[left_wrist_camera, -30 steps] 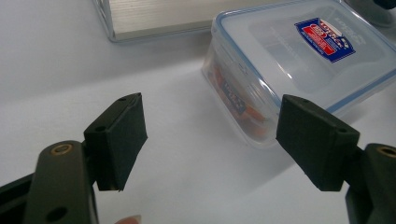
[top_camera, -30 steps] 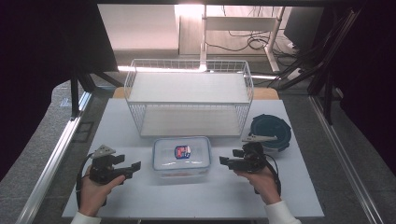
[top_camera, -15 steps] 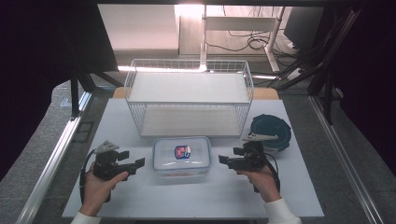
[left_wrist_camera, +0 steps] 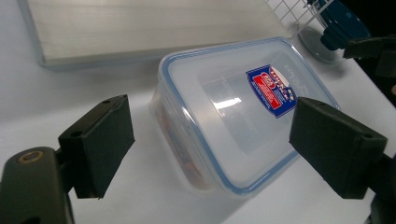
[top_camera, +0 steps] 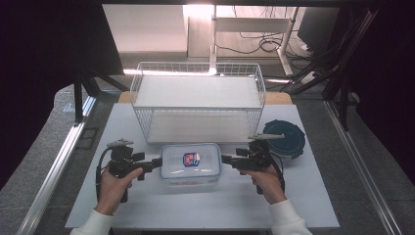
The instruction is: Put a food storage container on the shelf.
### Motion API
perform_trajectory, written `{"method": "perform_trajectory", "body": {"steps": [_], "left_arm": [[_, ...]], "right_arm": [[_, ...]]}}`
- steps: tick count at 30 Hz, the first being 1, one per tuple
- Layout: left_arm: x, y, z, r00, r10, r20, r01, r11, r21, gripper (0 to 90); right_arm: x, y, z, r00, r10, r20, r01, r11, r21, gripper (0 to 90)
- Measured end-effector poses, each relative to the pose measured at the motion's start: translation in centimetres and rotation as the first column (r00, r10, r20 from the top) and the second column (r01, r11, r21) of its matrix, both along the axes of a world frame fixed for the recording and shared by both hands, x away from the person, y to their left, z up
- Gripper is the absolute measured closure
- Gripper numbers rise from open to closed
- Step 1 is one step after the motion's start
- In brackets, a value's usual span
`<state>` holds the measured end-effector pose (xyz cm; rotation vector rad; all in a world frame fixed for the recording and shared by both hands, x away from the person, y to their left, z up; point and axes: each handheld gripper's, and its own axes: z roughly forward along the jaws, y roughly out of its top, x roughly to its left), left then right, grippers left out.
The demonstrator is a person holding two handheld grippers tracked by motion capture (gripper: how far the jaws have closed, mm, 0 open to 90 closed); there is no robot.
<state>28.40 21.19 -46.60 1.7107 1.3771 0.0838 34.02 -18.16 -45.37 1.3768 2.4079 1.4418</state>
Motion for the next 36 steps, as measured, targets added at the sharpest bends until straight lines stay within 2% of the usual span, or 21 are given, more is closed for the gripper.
{"method": "perform_trajectory", "body": {"steps": [4,6,10,12,13,14,17,20,24,26,28,31,32,33,36], "left_arm": [[1.3,0.2,-0.9,0.9992,0.002,-0.040,-0.003,0.9998,-0.021,12.8],[2.0,0.2,-1.5,0.9978,-0.003,-0.066,0.000,0.9987,-0.050,12.6],[2.6,0.0,-2.5,0.9950,-0.016,-0.099,0.008,0.9970,-0.077,12.1],[2.8,-0.2,-3.0,0.9928,-0.026,-0.117,0.016,0.9967,-0.079,11.7],[2.9,-0.4,-3.2,0.9919,-0.030,-0.124,0.020,0.9968,-0.077,11.7],[3.0,-0.4,-3.3,0.9915,-0.033,-0.126,0.024,0.9970,-0.073,11.8],[3.1,-0.6,-3.6,0.9898,-0.053,-0.132,0.041,0.9952,-0.088,12.1],[3.3,-0.6,-4.3,0.9856,-0.066,-0.156,0.044,0.9894,-0.138,12.4],[3.4,-0.6,-4.8,0.9807,-0.079,-0.179,0.050,0.9860,-0.159,13.3],[3.4,-0.6,-4.9,0.9797,-0.082,-0.183,0.051,0.9846,-0.168,14.8],[3.4,-0.6,-5.0,0.9785,-0.091,-0.185,0.058,0.9818,-0.181,16.8],[3.3,-0.6,-5.0,0.9769,-0.099,-0.189,0.065,0.9820,-0.178,19.5],[3.3,-0.6,-5.1,0.9768,-0.102,-0.188,0.067,0.9811,-0.181,20.4],[3.3,-0.7,-5.1,0.9760,-0.107,-0.190,0.071,0.9800,-0.186,20.4],[3.3,-0.8,-5.2,0.9730,-0.115,-0.200,0.078,0.9799,-0.184,20.8]], "right_arm": [[0.9,0.7,-0.8,0.9994,0.006,-0.033,-0.006,1.000,0.010,19.0],[1.5,1.0,-1.4,0.9979,0.007,-0.064,-0.006,1.000,0.015,17.9],[2.1,1.1,-2.2,0.9941,0.006,-0.108,-0.002,0.999,0.041,16.0],[2.5,1.1,-2.8,0.9902,0.006,-0.139,0.001,0.999,0.054,14.8],[2.5,1.1,-2.8,0.9902,0.006,-0.139,0.001,0.999,0.054,14.8],[2.7,1.2,-3.3,0.9869,0.010,-0.161,0.000,0.998,0.059,13.9],[2.9,1.3,-3.6,0.9835,0.019,-0.180,-0.008,0.998,0.065,13.2],[3.0,1.4,-3.9,0.9799,0.029,-0.197,-0.014,0.997,0.081,12.4],[3.2,1.6,-4.3,0.9721,0.045,-0.230,-0.022,0.994,0.104,11.6],[3.4,1.9,-4.8,0.9654,0.056,-0.255,-0.028,0.993,0.112,11.4],[3.4,2.0,-4.9,0.9648,0.060,-0.256,-0.031,0.993,0.114,11.5],[3.3,2.5,-5.3,0.9588,0.071,-0.275,-0.042,0.993,0.108,11.7],[3.4,2.6,-5.5,0.9526,0.073,-0.295,-0.040,0.993,0.115,12.0],[3.4,2.6,-5.5,0.9526,0.073,-0.295,-0.040,0.993,0.115,12.0],[3.5,2.7,-5.8,0.9447,0.078,-0.318,-0.038,0.991,0.130,13.0]]}}
